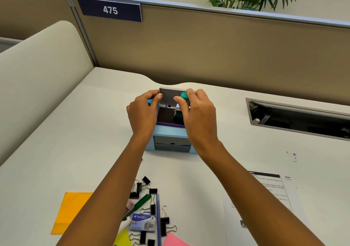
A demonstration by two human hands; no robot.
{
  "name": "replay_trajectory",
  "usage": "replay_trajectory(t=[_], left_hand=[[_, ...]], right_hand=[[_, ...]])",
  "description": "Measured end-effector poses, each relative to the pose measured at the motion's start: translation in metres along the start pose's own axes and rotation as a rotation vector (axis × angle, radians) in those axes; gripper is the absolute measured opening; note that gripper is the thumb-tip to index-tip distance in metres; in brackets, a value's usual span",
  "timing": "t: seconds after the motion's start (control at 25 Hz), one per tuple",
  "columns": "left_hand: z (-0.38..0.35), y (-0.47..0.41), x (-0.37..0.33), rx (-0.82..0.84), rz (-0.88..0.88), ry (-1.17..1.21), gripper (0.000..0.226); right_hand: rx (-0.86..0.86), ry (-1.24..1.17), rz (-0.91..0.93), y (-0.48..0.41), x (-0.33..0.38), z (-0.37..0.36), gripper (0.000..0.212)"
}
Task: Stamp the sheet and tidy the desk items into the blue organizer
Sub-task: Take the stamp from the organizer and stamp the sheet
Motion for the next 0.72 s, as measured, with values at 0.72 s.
replay_trajectory(t=[0.72], left_hand=[[-0.001, 0.001, 0.000, -0.005, -0.010, -0.017, 0.034]], right_hand=[[-0.072, 0.014, 0.087, 0.026, 0.002, 0.002, 0.037]])
Point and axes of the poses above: each hand's wrist, its own y-axis away from the middle knuckle, its own z-axis out of the back of the hand, x = y × z, the point moved 4 cm from there along -y, towards the middle knuckle, and after that the axes turned 12 degrees about -z, right-handed, at the moved point
